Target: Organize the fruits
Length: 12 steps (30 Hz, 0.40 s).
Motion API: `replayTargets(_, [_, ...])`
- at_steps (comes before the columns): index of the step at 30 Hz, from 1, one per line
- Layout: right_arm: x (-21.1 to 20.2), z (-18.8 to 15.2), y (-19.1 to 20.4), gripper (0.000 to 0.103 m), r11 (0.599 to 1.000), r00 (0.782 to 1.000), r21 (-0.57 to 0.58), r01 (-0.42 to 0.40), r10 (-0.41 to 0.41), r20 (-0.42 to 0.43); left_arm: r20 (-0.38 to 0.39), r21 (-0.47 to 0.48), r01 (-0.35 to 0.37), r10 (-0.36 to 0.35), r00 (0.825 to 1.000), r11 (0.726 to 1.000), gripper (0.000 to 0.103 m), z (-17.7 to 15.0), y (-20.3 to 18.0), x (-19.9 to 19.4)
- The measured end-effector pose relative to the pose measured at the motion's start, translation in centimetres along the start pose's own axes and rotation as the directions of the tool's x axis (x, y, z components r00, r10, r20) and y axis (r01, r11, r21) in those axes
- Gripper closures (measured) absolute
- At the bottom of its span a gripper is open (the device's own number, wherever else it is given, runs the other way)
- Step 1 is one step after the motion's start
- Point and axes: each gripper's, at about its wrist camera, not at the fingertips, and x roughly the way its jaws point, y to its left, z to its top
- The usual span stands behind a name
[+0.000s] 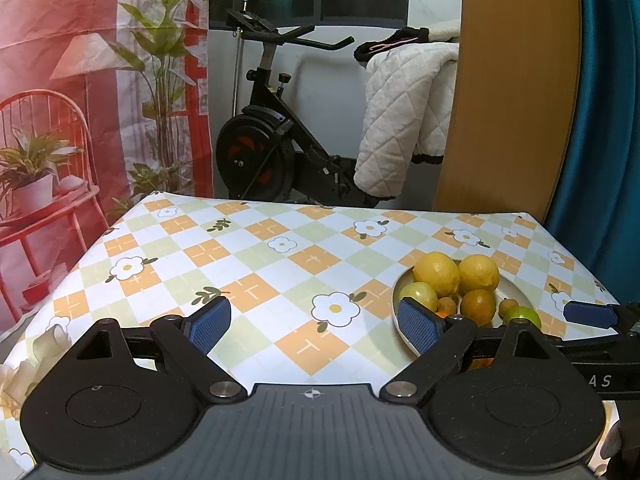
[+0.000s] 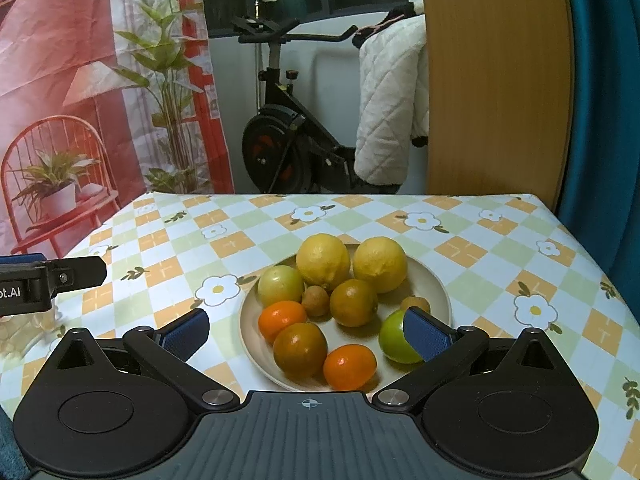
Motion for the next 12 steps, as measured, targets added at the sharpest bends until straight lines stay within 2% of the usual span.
replayTargets(12, [0.41,-0.10,-0.19,0.001,1.000,1.000,0.008,0.000,0.000,-0.015,-0.013,0.003,0.008,-0.008,1.000,1.000,0.010,-0.10,-0.05,0.24])
